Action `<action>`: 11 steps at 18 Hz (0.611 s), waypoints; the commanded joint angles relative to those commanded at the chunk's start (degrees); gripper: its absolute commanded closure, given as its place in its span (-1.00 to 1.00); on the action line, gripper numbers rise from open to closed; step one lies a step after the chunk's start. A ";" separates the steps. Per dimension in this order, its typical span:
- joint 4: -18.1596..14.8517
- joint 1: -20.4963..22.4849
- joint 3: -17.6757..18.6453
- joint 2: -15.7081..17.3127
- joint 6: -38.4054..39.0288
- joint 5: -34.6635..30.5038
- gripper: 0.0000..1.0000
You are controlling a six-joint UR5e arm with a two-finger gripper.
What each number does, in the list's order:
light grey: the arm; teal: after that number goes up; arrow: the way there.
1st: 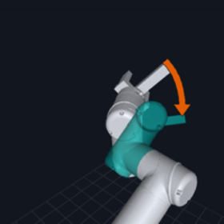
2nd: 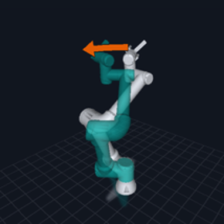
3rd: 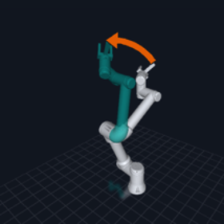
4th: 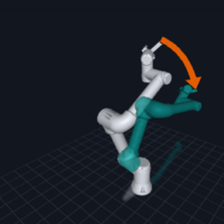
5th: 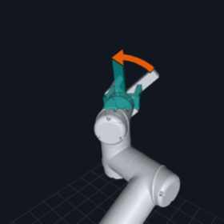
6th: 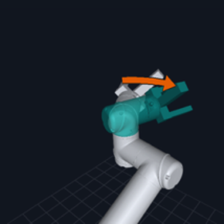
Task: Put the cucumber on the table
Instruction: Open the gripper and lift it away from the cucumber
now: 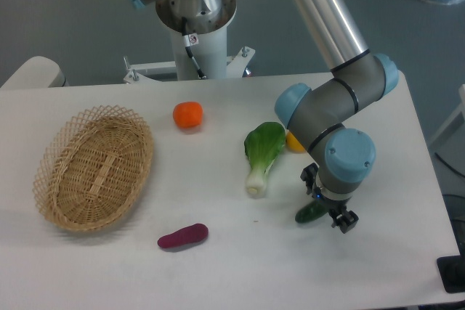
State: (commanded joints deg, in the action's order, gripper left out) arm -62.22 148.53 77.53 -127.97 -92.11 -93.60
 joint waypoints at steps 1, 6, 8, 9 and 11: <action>-0.52 -0.09 -0.79 -0.09 0.09 0.00 -1.00; -4.92 -0.09 -6.50 -1.58 1.93 0.70 -1.00; -5.53 -0.26 -8.09 -2.02 2.28 0.79 -1.00; -6.06 -0.26 -8.96 -2.37 2.29 0.97 -1.00; -7.20 -0.35 -11.42 -3.60 3.33 1.75 -1.00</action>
State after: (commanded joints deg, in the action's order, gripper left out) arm -69.43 148.18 66.11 -131.57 -88.78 -91.85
